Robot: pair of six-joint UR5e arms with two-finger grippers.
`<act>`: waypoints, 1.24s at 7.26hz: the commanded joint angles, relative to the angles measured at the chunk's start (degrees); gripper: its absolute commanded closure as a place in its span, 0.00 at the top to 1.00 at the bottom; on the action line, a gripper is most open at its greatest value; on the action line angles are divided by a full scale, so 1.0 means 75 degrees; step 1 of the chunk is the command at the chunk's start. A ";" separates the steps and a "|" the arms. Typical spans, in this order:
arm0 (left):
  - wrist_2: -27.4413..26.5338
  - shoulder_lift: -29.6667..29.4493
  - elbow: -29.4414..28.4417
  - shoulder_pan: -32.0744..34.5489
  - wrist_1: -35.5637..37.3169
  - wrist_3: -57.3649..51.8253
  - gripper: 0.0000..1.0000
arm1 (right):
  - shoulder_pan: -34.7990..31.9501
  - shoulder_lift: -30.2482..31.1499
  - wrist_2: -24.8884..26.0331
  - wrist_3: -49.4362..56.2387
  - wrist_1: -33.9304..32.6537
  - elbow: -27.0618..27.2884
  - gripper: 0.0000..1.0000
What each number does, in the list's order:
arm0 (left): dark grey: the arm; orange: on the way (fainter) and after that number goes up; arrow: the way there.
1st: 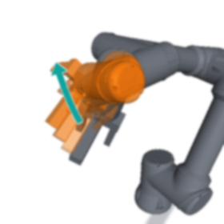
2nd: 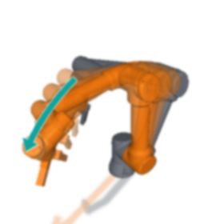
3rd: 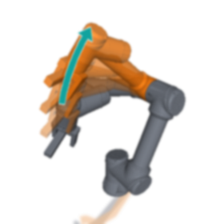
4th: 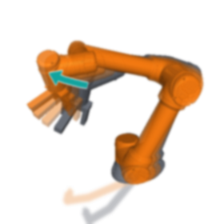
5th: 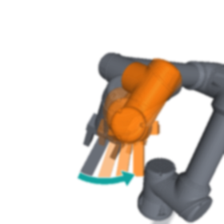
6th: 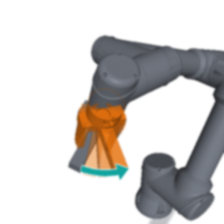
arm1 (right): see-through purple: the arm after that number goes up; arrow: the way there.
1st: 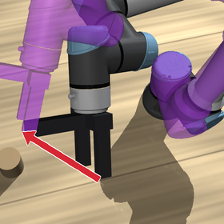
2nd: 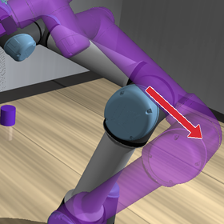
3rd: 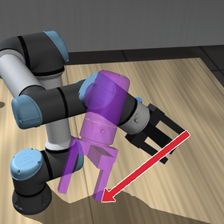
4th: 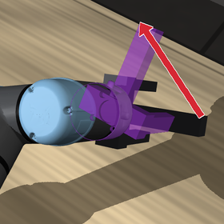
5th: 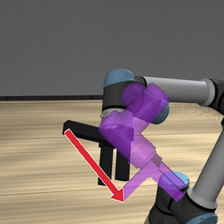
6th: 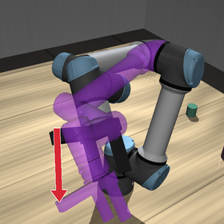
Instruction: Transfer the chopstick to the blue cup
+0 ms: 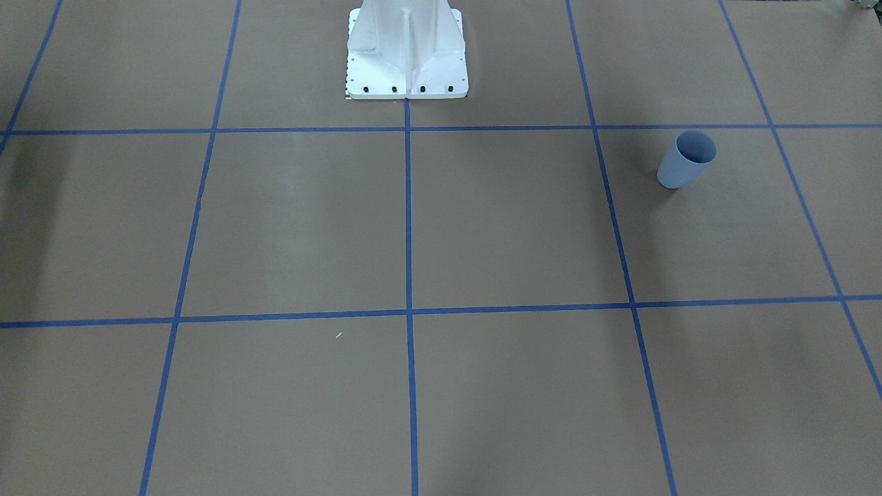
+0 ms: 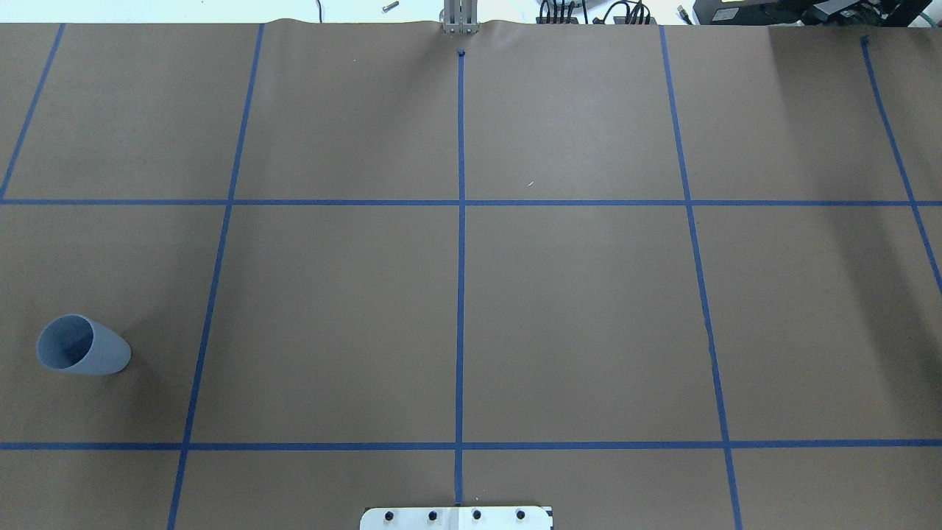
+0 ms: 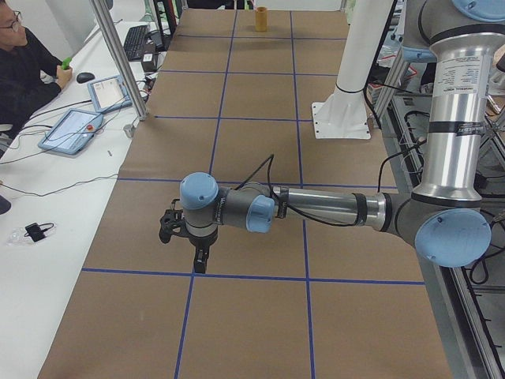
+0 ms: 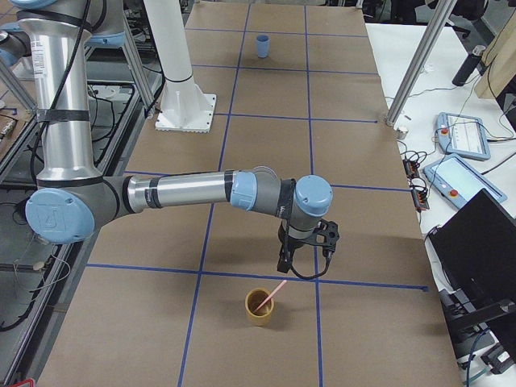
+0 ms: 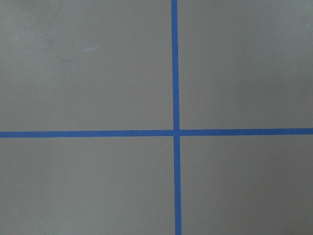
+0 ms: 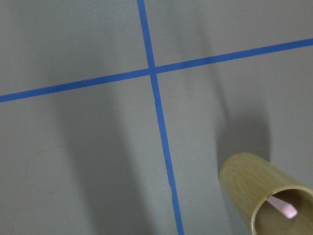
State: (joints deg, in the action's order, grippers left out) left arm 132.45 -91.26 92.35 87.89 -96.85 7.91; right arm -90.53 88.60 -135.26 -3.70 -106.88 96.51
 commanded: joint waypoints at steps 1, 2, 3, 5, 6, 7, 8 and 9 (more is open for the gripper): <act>0.0000 0.0015 0.0003 0.0001 0.0000 0.0000 0.98 | 0.0000 0.0011 0.0000 0.0059 0.0059 0.0000 1.00; -0.0012 0.0003 0.0014 0.0001 0.0000 0.0012 0.98 | 0.0000 0.0035 0.0000 0.0048 0.0117 -0.0012 1.00; -0.0012 0.0015 -0.0020 0.0001 -0.0012 0.0000 0.98 | 0.0000 0.0047 0.0000 0.0036 0.0118 -0.0012 1.00; 0.0081 0.0027 0.0107 -0.0023 -0.0093 0.0012 0.98 | 0.0000 0.0012 -0.0035 0.0072 0.0234 0.0070 1.00; 0.0094 -0.0043 0.0282 -0.0127 -0.0152 0.0035 0.98 | 0.0000 0.0046 -0.0035 0.0083 0.0363 0.0024 1.00; 0.0198 -0.0009 0.0574 -0.0175 -0.0199 0.0105 0.98 | 0.0000 0.0093 -0.0024 0.0083 0.0538 0.0046 1.00; 0.0547 -0.0171 0.0716 -0.0314 -0.0188 0.0082 0.98 | 0.0000 0.0070 -0.0047 0.0083 0.0540 0.0081 1.00; 0.1015 -0.0207 0.0915 -0.0687 -0.0176 0.0152 0.98 | 0.0000 -0.0057 -0.0058 0.0095 0.0563 0.0093 1.00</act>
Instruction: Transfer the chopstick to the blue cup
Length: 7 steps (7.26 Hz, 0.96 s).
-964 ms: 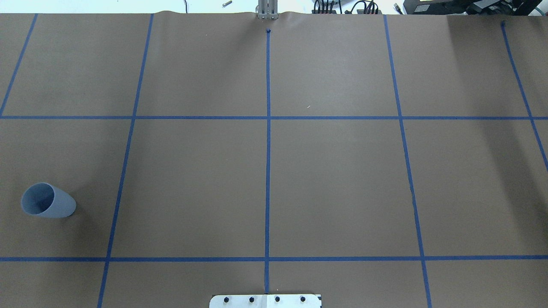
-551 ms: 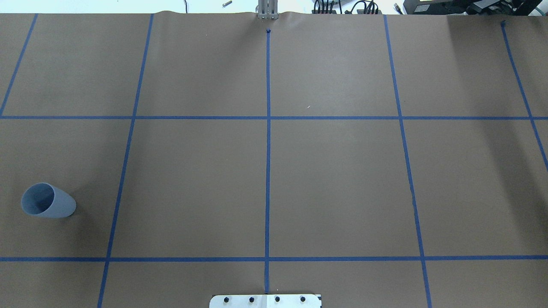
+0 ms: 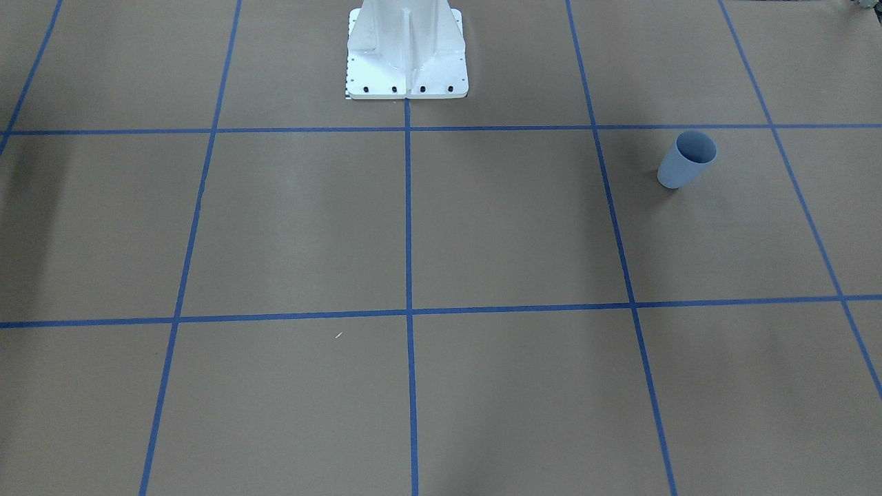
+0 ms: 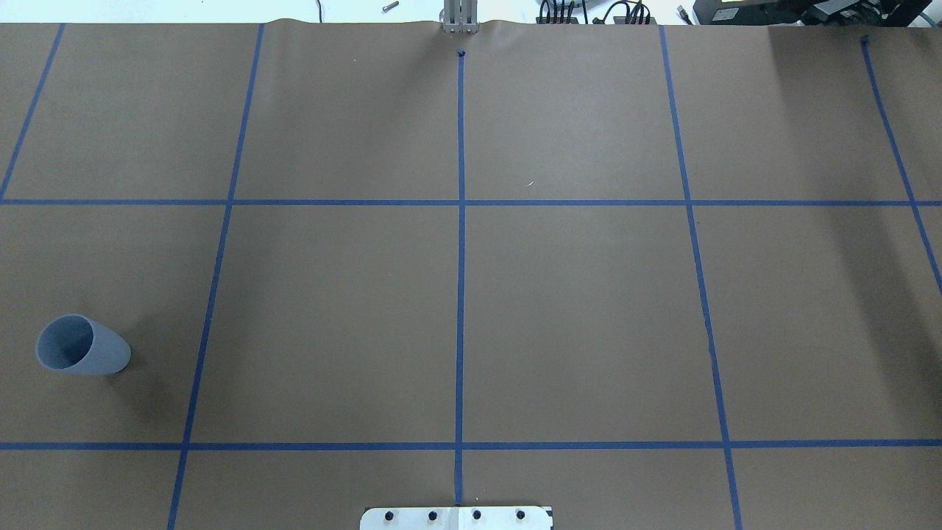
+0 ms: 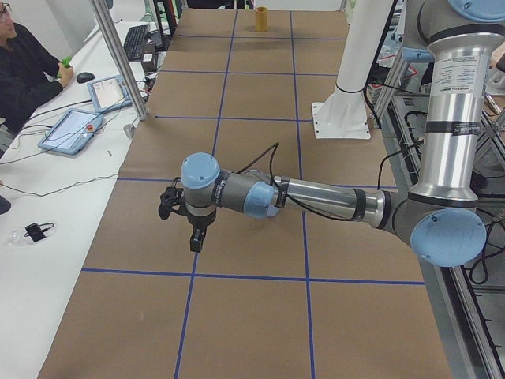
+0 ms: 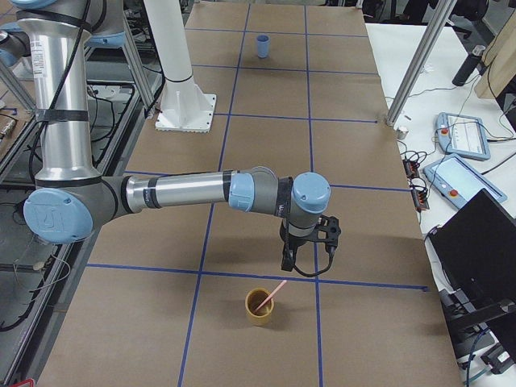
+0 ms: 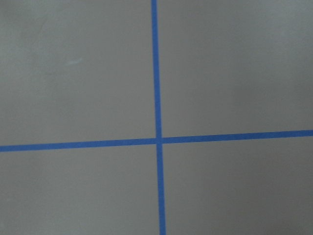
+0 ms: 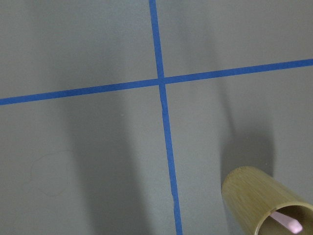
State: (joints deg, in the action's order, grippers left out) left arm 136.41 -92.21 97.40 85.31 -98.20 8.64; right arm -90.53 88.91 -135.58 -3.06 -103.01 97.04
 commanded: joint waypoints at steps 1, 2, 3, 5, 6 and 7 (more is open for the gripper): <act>0.0434 -0.0069 0.0278 -0.0858 -0.0008 0.1262 0.98 | 0.0000 -0.0380 0.0100 -0.0014 0.0012 -0.0059 1.00; 0.0422 0.0187 0.0545 -0.1211 -0.0403 0.1947 0.98 | 0.0000 -0.0324 0.0113 -0.0002 0.0000 -0.0025 1.00; 0.0422 0.0734 0.0676 -0.1296 -0.1161 0.2105 0.98 | 0.0012 -0.0266 0.0055 -0.0118 0.0023 -0.0071 1.00; 0.0364 0.2058 0.0853 -0.2100 -0.3942 0.4402 0.98 | 0.0012 -0.0184 0.0078 -0.0061 0.0035 -0.0060 1.00; 0.0073 0.2145 0.0864 -0.2662 -0.4561 0.5215 0.98 | 0.0012 -0.0067 0.0055 -0.0038 0.0035 -0.0071 1.00; -0.0254 0.2146 0.0865 -0.3167 -0.4845 0.5827 0.98 | 0.0012 -0.0031 0.0043 -0.0038 0.0197 -0.0060 1.00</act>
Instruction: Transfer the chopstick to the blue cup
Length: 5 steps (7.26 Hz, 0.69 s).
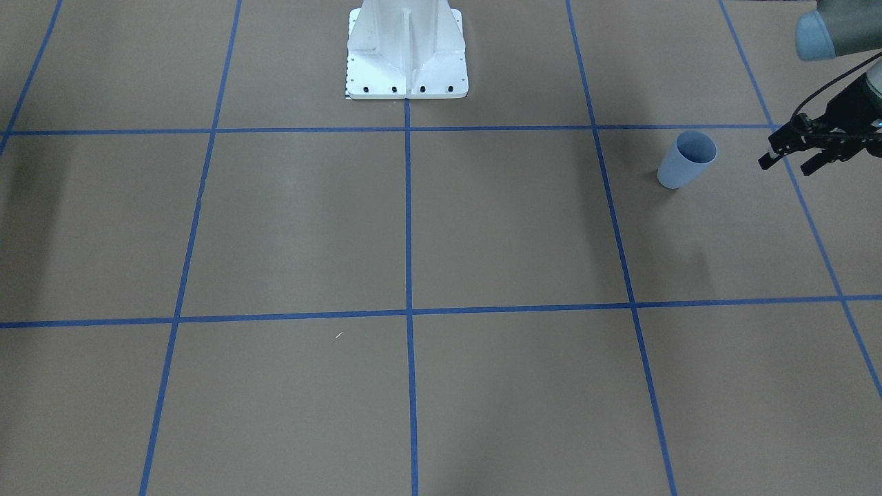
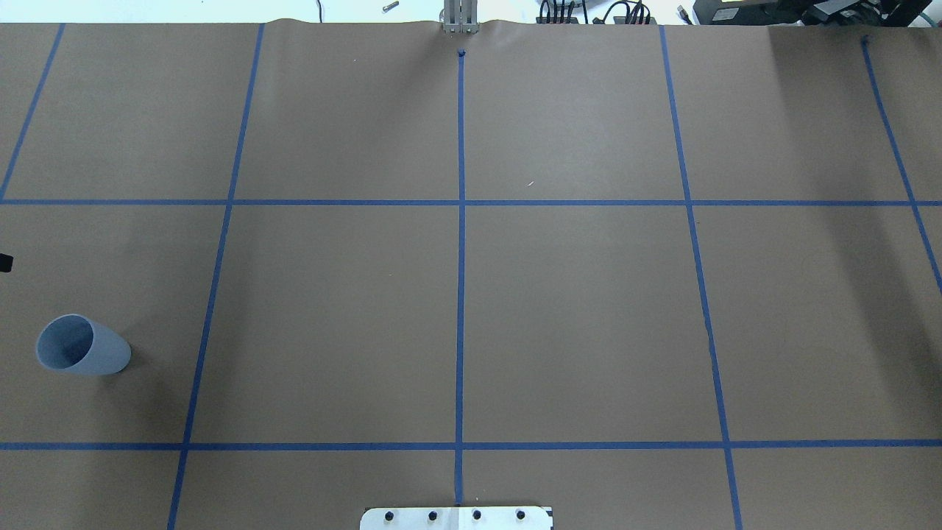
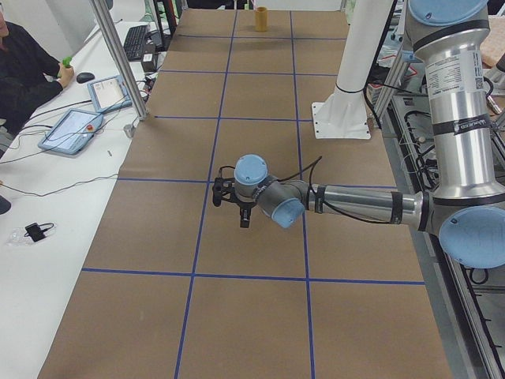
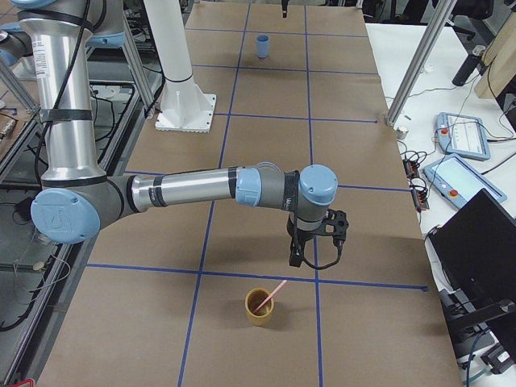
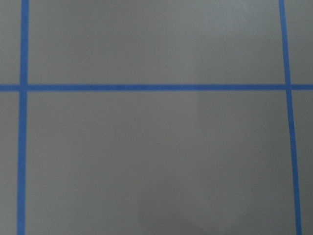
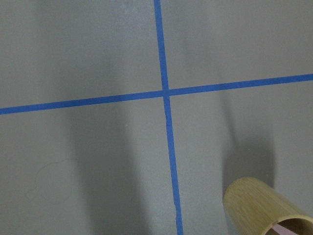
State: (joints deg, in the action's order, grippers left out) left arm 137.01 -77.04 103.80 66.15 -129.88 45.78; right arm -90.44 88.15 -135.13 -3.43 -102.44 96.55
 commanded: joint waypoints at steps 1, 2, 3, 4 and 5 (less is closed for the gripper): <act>-0.0628 0.0135 0.0011 -0.1035 -0.0694 0.0984 0.98 | -0.0011 0.0129 -0.0018 -0.0023 0.0251 0.0040 1.00; -0.0620 0.0135 0.0011 -0.1248 -0.0741 0.1008 0.98 | 0.0000 0.0130 -0.0029 -0.0070 0.0264 0.0041 1.00; -0.0608 0.0320 0.0023 -0.1343 -0.0950 0.1009 0.98 | 0.0001 0.0118 -0.0029 -0.0082 0.0264 0.0029 1.00; -0.0596 0.0369 0.0023 -0.1378 -0.1068 0.1009 0.98 | 0.0001 0.0130 -0.0064 -0.0070 0.0264 0.0052 1.00; -0.0573 0.0439 0.0023 -0.1437 -0.1081 0.1009 0.98 | 0.0001 0.0130 -0.0099 -0.0082 0.0264 0.0052 1.00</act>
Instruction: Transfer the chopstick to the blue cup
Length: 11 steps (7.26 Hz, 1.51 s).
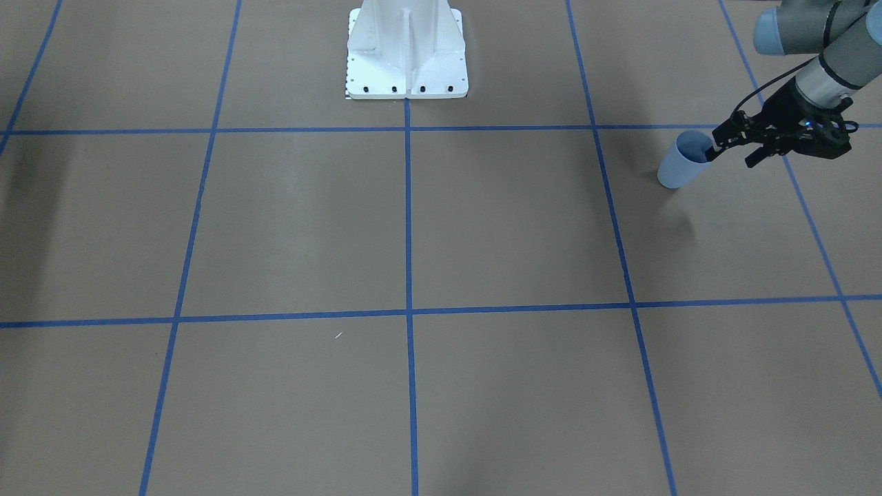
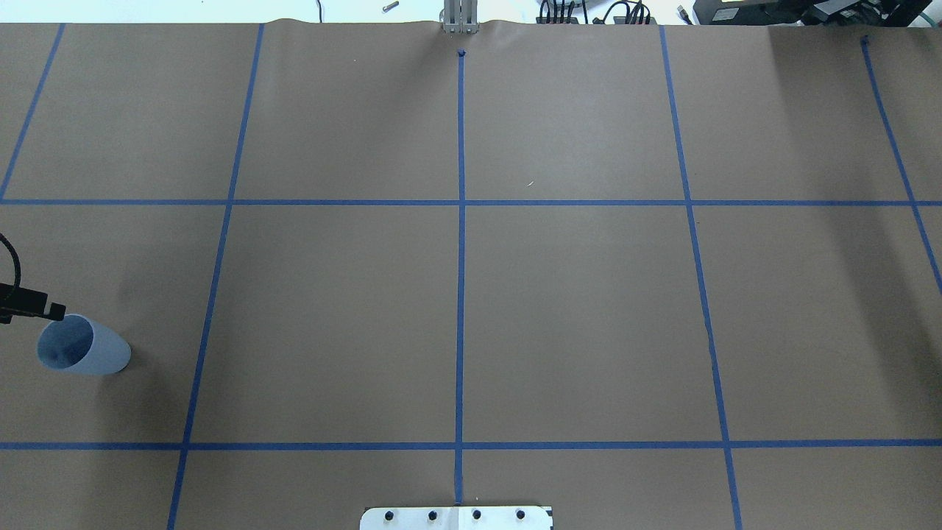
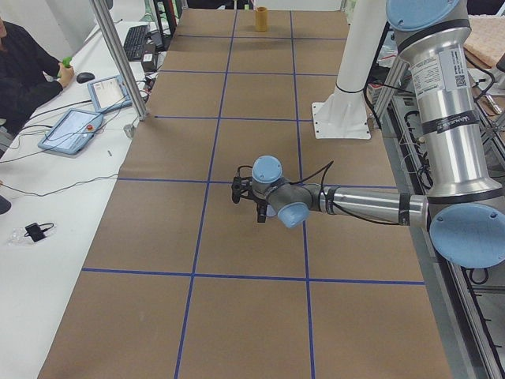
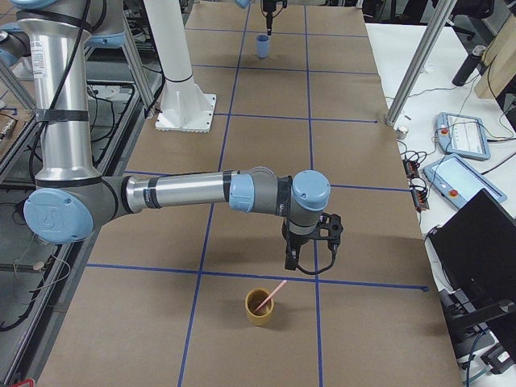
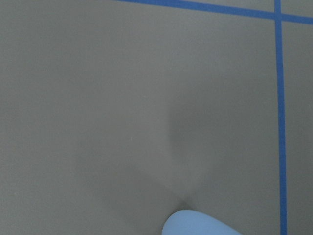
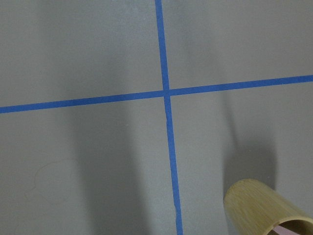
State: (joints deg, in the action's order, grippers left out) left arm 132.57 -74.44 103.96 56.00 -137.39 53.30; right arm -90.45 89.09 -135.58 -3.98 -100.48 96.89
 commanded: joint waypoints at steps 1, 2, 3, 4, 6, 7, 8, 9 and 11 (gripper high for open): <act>0.0019 0.0117 0.0002 -0.0130 -0.0126 -0.0005 0.98 | 0.0001 0.0004 -0.0040 -0.0009 -0.0008 -0.0004 1.00; 0.0007 0.0117 -0.0009 -0.0305 -0.0138 -0.0006 0.98 | 0.0001 -0.0008 -0.0040 -0.0009 0.0003 -0.0039 1.00; -0.0004 0.0106 -0.0044 -0.0411 -0.0126 -0.0006 0.96 | 0.0001 -0.0008 -0.0040 -0.0009 0.0003 -0.0051 1.00; -0.0004 0.0059 -0.0068 -0.0424 -0.0114 -0.0006 0.74 | 0.0001 -0.0008 -0.0029 -0.0009 0.0003 -0.0005 1.00; 0.0007 0.0035 -0.0068 -0.0459 -0.0103 -0.0006 0.00 | 0.0001 -0.0008 -0.0040 -0.0009 0.0003 -0.0039 1.00; 0.0007 0.0024 -0.0056 -0.0459 -0.0103 0.0029 0.00 | 0.0001 0.0004 -0.0040 -0.0009 0.0003 -0.0051 1.00; 0.0054 0.0024 0.0118 -0.0424 -0.0079 0.0099 0.00 | 0.0001 -0.0008 -0.0040 -0.0009 0.0003 -0.0051 1.00; 0.0565 0.0000 0.0444 -0.0308 0.0118 0.0309 0.00 | -0.0011 -0.0008 -0.0040 0.0003 0.0003 -0.0028 1.00; 0.1214 -0.0697 0.0856 0.0184 0.1377 0.0416 0.00 | -0.0011 -0.0008 -0.0064 -0.0009 -0.0008 -0.0016 1.00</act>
State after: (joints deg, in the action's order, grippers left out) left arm 139.58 -75.89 108.45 55.63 -133.18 55.93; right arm -90.52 89.04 -135.96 -4.02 -100.48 96.68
